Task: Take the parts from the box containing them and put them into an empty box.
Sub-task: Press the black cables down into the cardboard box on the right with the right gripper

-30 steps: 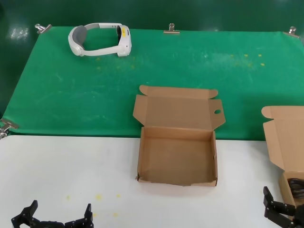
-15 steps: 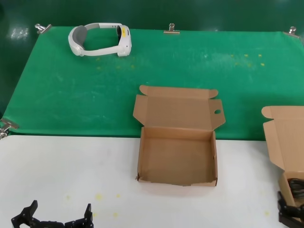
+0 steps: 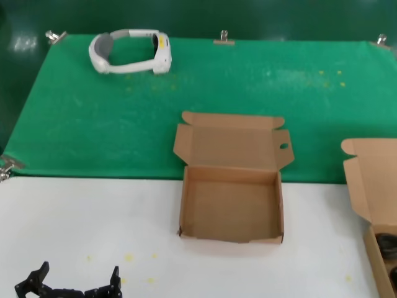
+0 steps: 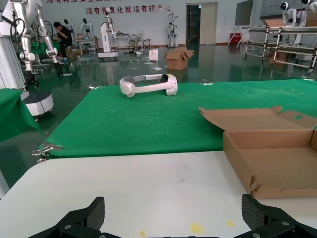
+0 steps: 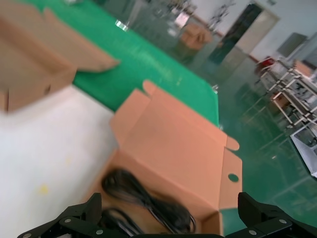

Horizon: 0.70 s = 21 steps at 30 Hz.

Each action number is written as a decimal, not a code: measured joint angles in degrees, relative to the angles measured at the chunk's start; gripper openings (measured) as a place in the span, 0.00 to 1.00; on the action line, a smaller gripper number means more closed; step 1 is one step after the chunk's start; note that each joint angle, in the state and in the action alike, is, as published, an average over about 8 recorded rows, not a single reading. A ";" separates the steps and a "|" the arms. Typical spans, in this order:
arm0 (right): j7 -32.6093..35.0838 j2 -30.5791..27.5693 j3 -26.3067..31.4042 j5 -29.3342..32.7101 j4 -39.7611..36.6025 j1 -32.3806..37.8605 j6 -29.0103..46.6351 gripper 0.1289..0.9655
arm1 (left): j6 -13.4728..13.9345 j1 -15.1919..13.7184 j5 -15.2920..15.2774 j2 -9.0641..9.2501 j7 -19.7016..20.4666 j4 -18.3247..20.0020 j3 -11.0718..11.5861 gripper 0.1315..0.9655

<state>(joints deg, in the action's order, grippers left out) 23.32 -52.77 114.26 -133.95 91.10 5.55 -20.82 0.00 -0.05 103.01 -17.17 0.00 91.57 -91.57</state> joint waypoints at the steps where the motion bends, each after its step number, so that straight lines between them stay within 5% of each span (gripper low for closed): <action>1: 1.31 -1.66 1.42 -2.00 -0.18 0.88 -0.39 1.00 | 0.00 0.00 0.00 0.00 0.00 0.00 0.00 1.00; 10: 10.53 -9.20 12.15 -12.24 -4.37 10.53 0.44 1.00 | 0.00 0.00 0.00 0.00 0.04 0.00 0.00 1.00; 21: 20.77 -7.49 20.49 -9.03 -14.06 21.07 3.89 1.00 | 0.00 0.00 -0.04 0.00 0.05 0.00 0.00 1.00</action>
<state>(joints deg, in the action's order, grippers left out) 44.09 -60.26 134.76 -142.98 77.04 26.63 -16.93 0.00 -0.05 102.98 -17.17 0.05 91.57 -91.57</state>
